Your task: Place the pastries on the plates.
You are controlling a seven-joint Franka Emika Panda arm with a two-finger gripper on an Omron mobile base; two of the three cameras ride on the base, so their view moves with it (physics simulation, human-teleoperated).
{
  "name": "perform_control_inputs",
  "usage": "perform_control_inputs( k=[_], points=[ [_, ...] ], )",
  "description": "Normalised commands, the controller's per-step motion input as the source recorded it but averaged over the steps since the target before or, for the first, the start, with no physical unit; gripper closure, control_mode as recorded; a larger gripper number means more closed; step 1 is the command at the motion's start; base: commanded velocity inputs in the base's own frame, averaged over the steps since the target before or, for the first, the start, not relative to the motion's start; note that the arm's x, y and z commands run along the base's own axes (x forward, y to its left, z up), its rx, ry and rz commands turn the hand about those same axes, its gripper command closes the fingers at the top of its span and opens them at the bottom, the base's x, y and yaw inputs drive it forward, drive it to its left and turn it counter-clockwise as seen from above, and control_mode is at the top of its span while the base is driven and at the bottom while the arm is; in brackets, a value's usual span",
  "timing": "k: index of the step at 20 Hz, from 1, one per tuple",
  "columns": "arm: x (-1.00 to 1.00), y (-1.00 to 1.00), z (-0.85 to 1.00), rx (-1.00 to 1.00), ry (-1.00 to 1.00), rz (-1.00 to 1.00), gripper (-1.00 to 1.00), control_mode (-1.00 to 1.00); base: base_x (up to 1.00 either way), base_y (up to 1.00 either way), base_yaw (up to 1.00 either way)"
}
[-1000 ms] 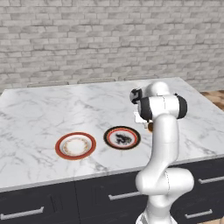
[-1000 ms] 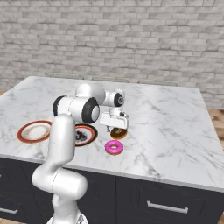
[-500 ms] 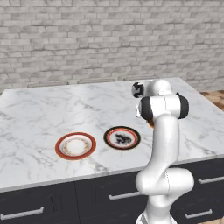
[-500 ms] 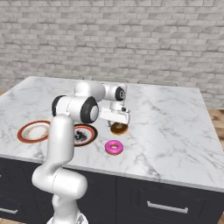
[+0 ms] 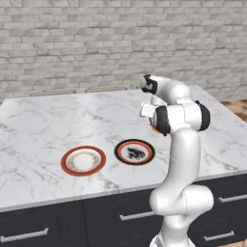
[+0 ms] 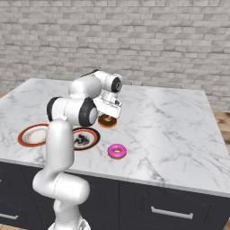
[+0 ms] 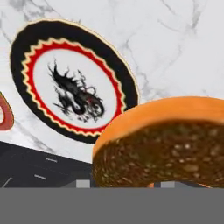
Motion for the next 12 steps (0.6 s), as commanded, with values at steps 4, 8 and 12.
perform_control_inputs(
  k=[4,8,12],
  points=[
    [-0.75,1.0,-0.07,-0.13,-0.08,0.05,1.0,-1.0,0.0,0.0,0.0],
    [-0.42,1.0,0.42,-0.11,-0.01,0.01,1.0,-1.0,0.0,0.0,0.0],
    [-0.06,1.0,0.24,-0.07,0.09,0.02,1.0,-1.0,0.0,0.0,0.0]
  ],
)
